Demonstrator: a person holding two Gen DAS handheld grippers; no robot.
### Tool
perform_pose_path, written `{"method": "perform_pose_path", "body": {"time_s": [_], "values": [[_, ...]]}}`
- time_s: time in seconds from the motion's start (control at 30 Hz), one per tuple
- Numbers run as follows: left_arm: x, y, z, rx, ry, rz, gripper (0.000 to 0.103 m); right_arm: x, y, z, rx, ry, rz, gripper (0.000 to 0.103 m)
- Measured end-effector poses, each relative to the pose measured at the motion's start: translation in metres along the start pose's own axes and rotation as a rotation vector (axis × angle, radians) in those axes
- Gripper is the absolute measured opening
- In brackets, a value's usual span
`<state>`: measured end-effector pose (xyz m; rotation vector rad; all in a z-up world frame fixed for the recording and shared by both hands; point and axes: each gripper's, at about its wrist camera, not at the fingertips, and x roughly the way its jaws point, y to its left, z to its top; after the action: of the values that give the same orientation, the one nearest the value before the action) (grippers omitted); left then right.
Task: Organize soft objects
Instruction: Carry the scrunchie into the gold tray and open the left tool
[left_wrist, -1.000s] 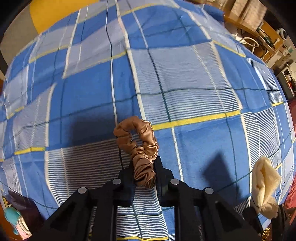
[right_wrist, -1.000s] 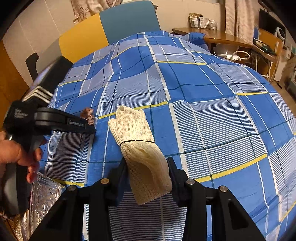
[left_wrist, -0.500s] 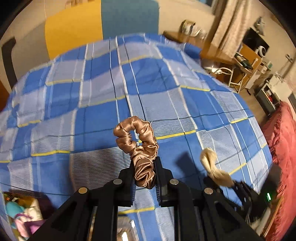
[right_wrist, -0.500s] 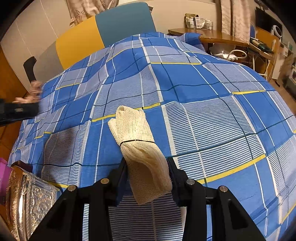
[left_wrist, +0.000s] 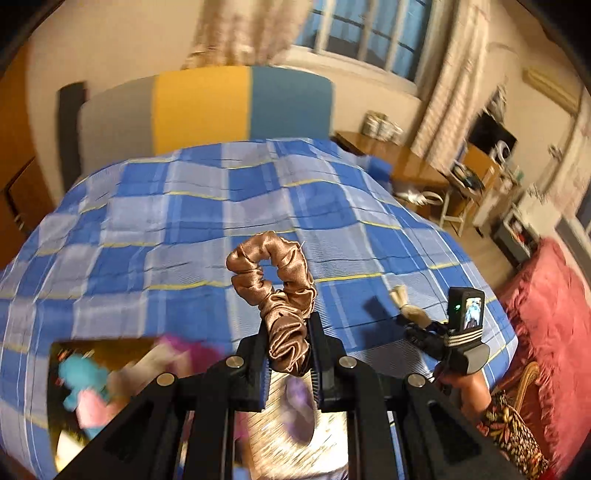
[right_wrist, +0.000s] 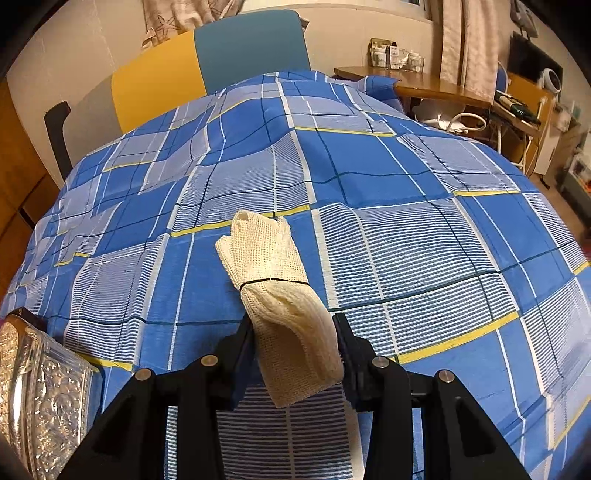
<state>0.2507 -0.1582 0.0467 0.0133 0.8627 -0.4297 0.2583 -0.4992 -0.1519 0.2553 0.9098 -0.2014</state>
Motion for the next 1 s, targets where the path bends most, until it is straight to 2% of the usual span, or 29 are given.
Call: {"method": "perform_pose_path", "body": {"time_s": [0.1, 0.2, 0.33, 0.43, 0.73, 0.77, 0.83, 0.87, 1.0], "values": [[-0.024, 0.05, -0.024, -0.09, 0.003, 0.019, 0.016, -0.001, 0.0, -0.001, 0.002, -0.002, -0.001, 0.041], [-0.031, 0.091, -0.054, -0.168, 0.031, 0.027, 0.016, -0.003, -0.001, -0.001, 0.005, -0.009, -0.006, 0.041], [-0.02, 0.143, -0.098, -0.3, 0.101, 0.046, 0.016, -0.005, -0.001, -0.002, 0.005, -0.017, -0.011, 0.041], [-0.006, 0.163, -0.132, -0.357, 0.159, 0.049, 0.016, -0.005, 0.0, -0.003, -0.003, -0.02, -0.022, 0.041], [0.032, 0.171, -0.194, -0.386, 0.301, 0.058, 0.016, -0.008, -0.001, -0.003, -0.018, -0.052, -0.046, 0.041], [0.033, 0.169, -0.199, -0.377, 0.312, 0.056, 0.018, -0.008, -0.001, -0.002, -0.017, -0.057, -0.045, 0.041], [0.034, 0.166, -0.206, -0.357, 0.322, 0.052, 0.031, -0.011, -0.001, -0.002, -0.017, -0.073, -0.048, 0.041], [0.033, 0.164, -0.209, -0.342, 0.328, 0.048, 0.042, -0.013, -0.001, -0.001, -0.02, -0.086, -0.053, 0.041], [0.024, 0.16, -0.216, -0.309, 0.308, 0.038, 0.047, -0.029, 0.0, -0.001, -0.018, -0.164, -0.061, 0.041]]}}
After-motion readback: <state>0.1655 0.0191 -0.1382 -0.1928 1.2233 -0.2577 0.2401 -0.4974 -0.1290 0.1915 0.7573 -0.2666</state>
